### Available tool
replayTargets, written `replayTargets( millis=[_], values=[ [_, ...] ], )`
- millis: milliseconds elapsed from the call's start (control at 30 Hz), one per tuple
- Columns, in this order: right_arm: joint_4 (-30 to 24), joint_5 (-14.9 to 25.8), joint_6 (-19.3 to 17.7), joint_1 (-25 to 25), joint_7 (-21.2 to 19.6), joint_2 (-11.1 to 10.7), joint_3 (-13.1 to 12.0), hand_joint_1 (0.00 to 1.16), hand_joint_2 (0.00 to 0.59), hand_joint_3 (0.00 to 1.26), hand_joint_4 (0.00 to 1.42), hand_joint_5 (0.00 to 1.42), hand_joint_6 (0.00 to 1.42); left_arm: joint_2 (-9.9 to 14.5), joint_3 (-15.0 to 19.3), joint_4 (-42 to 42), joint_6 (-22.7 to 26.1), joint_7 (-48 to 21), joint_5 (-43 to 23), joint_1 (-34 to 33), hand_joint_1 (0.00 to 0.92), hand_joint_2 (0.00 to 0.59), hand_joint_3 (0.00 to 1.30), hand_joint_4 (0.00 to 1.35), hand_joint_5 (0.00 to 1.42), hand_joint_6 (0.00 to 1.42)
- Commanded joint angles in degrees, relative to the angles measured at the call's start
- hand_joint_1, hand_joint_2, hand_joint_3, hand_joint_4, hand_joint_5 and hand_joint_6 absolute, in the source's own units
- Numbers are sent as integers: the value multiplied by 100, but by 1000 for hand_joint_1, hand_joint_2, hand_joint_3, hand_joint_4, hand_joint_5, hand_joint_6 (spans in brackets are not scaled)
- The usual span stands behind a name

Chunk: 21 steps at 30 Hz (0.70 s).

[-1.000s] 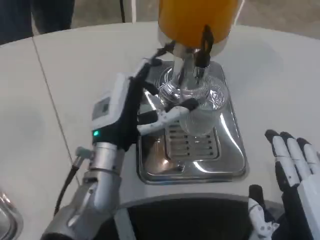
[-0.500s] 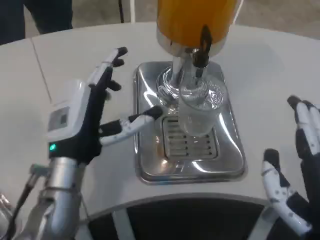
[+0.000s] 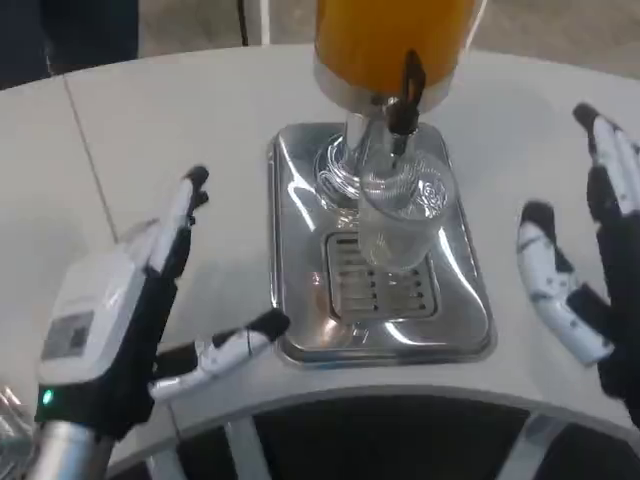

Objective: Grasp the cup under the faucet to collect the drink, then remove the cup.

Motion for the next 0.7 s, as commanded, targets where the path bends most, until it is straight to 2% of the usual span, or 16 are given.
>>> replayTargets(
  millis=[33,300,433,567,700],
  values=[
    [287,253,337,-512,7,155,-45,174,586,24,0,0,65,146,34,-177,-210,-294,-15,247,174,120,0,0,78,74],
    [647,526,731,-1580,-40,40,-102,185,586,6,0,0,64,157,74,-257,-351,-363,116,346,115,120,0,0,21,30],
    [743,751,739,-1765,-76,89,-4,196,586,0,0,0,53,136,92,-235,-377,-318,144,329,108,121,0,0,19,27],
    [788,949,627,-1731,-206,125,169,201,586,0,0,0,50,120,91,-244,-387,-301,163,328,104,122,0,0,17,27],
    [1026,1493,602,-1909,-251,81,69,211,586,0,0,0,38,108,91,-254,-391,-310,175,338,102,122,0,0,19,25]
  ],
)
